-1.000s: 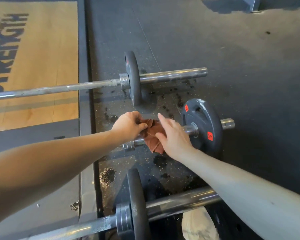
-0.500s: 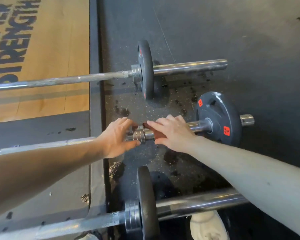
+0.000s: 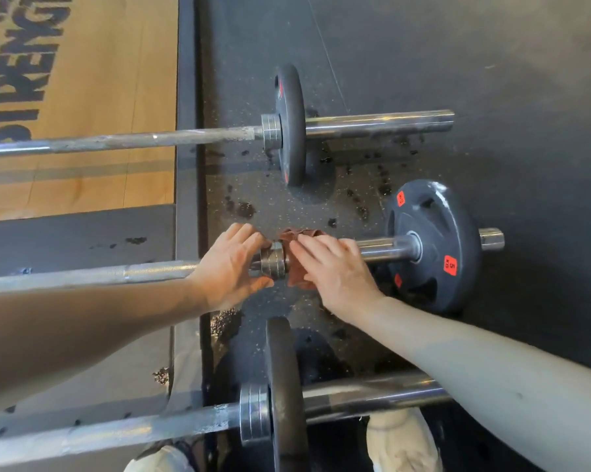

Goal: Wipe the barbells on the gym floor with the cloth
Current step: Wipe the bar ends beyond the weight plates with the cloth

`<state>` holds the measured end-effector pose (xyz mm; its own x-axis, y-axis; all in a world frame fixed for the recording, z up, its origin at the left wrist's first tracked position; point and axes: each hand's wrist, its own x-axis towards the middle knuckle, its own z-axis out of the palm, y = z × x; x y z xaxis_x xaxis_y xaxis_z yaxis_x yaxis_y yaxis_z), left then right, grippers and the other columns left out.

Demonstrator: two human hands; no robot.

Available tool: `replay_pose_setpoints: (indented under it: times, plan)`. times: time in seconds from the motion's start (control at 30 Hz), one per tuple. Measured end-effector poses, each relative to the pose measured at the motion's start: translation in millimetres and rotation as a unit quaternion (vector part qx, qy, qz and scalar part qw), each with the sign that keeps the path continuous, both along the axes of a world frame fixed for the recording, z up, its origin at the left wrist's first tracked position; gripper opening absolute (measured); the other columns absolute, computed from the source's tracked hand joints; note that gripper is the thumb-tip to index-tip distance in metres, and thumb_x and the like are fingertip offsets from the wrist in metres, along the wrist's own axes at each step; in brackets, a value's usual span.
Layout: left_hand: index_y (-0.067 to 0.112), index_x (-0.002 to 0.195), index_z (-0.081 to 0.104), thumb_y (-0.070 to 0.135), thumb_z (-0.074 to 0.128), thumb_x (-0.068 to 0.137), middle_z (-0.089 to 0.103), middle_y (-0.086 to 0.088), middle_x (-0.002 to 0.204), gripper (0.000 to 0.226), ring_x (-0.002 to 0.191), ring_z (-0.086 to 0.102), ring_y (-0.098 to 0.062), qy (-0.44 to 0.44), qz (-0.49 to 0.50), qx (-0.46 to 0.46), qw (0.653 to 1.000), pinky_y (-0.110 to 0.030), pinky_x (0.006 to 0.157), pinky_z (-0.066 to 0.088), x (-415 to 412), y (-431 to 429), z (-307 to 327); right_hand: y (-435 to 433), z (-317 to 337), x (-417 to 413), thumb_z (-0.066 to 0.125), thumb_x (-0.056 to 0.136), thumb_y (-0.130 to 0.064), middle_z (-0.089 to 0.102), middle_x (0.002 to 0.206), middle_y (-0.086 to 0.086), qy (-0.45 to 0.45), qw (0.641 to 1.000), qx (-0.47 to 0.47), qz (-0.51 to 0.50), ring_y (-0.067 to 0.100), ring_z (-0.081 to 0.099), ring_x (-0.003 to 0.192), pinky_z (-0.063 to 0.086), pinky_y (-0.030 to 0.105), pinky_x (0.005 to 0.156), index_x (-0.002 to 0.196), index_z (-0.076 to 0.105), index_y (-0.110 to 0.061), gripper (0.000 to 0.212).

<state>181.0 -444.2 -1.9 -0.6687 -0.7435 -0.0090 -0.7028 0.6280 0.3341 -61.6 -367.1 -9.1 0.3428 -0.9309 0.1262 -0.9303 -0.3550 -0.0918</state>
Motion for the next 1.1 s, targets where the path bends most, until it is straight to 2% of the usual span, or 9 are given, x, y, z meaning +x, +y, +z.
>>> replay_pose_setpoints:
  times: [0.17, 0.27, 0.43, 0.57, 0.7, 0.8, 0.97, 1.03, 1.1]
  plan:
    - [0.023, 0.119, 0.053, 0.055, 0.079, 0.076, 0.05, 0.004, 0.113, 0.06, 0.102, 0.043, -0.017, 0.002, -0.009, -0.008, 1.0, -0.036, 0.09, 0.043, 0.8, -4.7, 1.8, 17.1, 5.7, -79.5, 0.068, 0.093, -0.01, 0.056, 0.146, 0.002, 0.023, 0.994, -0.018, -0.101, 0.026, 0.048, 0.133, 0.034, 0.046, 0.104, 0.144, 0.057, -0.016, 0.052]
    - [0.024, 0.119, 0.051, 0.055, 0.079, 0.076, 0.048, 0.004, 0.113, 0.06, 0.102, 0.041, -0.016, -0.003, -0.013, -0.013, 1.0, -0.035, 0.09, 0.04, -0.8, -4.7, 2.6, 17.1, 3.1, -67.1, 0.067, 0.093, -0.009, 0.055, 0.148, 0.003, -0.016, 0.986, -0.01, -0.164, 0.026, 0.045, 0.138, 0.03, 0.048, 0.111, 0.143, 0.057, -0.014, 0.051]
    - [0.023, 0.118, 0.05, 0.055, 0.077, 0.074, 0.046, 0.005, 0.111, 0.061, 0.099, 0.039, -0.015, -0.018, -0.005, -0.017, 1.0, -0.038, 0.09, 0.044, -1.4, -5.3, 0.9, -10.4, 2.4, 33.3, 0.071, 0.088, -0.014, 0.055, 0.146, 0.004, -0.083, 0.994, 0.028, -0.066, 0.026, 0.047, 0.137, 0.029, 0.044, 0.118, 0.146, 0.053, -0.012, 0.061]
    - [0.021, 0.118, 0.051, 0.054, 0.078, 0.074, 0.047, 0.003, 0.112, 0.062, 0.1, 0.041, -0.017, -0.014, -0.007, -0.018, 1.0, -0.04, 0.09, 0.045, -2.1, -6.1, 0.8, -7.4, 3.6, -15.6, 0.066, 0.094, -0.012, 0.053, 0.15, 0.005, -0.045, 0.998, 0.034, -0.003, 0.025, 0.045, 0.139, 0.026, 0.041, 0.12, 0.148, 0.051, -0.014, 0.056]
    - [0.022, 0.12, 0.048, 0.055, 0.074, 0.077, 0.045, 0.004, 0.113, 0.06, 0.1, 0.039, -0.016, -0.024, -0.015, -0.027, 0.999, -0.04, 0.091, 0.047, -1.3, -1.3, 2.3, 20.6, 9.6, -85.4, 0.062, 0.097, -0.009, 0.045, 0.157, 0.003, 0.014, 0.993, 0.025, -0.118, 0.025, 0.038, 0.146, 0.01, 0.036, 0.125, 0.154, 0.043, -0.018, 0.061]
    - [0.018, 0.124, 0.047, 0.06, 0.072, 0.079, 0.046, 0.001, 0.118, 0.066, 0.106, 0.042, -0.019, -0.051, -0.027, -0.035, 0.998, -0.04, 0.096, 0.048, -1.6, 2.1, 0.4, 26.4, 8.1, -67.8, 0.072, 0.087, -0.003, 0.044, 0.157, 0.005, 0.013, 0.985, 0.029, -0.171, 0.025, 0.033, 0.148, 0.006, 0.038, 0.126, 0.154, 0.042, -0.017, 0.075]
    - [0.013, 0.125, 0.048, 0.058, 0.079, 0.074, 0.05, -0.003, 0.12, 0.074, 0.109, 0.046, -0.023, -0.075, -0.032, -0.047, 0.996, -0.042, 0.1, 0.048, -8.3, -5.6, -0.9, 3.3, 6.4, 9.3, 0.079, 0.078, 0.0, 0.053, 0.15, 0.007, -0.054, 0.995, 0.019, -0.077, 0.027, 0.046, 0.141, 0.022, 0.044, 0.126, 0.148, 0.052, -0.013, 0.076]
    - [0.013, 0.123, 0.049, 0.054, 0.081, 0.072, 0.052, -0.003, 0.118, 0.072, 0.108, 0.05, -0.023, -0.062, -0.043, -0.036, 0.997, -0.043, 0.102, 0.047, -10.3, -9.3, -1.8, -7.6, 5.6, 29.0, 0.081, 0.081, -0.009, 0.054, 0.149, 0.008, -0.068, 0.996, 0.025, -0.045, 0.027, 0.048, 0.139, 0.028, 0.046, 0.124, 0.148, 0.05, -0.011, 0.074]
    - [0.014, 0.123, 0.05, 0.053, 0.081, 0.071, 0.053, -0.002, 0.118, 0.072, 0.109, 0.051, -0.023, -0.049, -0.045, -0.022, 0.998, -0.042, 0.105, 0.046, -10.5, -13.3, -2.3, -11.3, 4.5, 26.8, 0.08, 0.086, -0.026, 0.048, 0.153, 0.009, -0.039, 0.999, 0.033, -0.012, 0.028, 0.043, 0.141, 0.027, 0.047, 0.124, 0.153, 0.041, -0.012, 0.079]
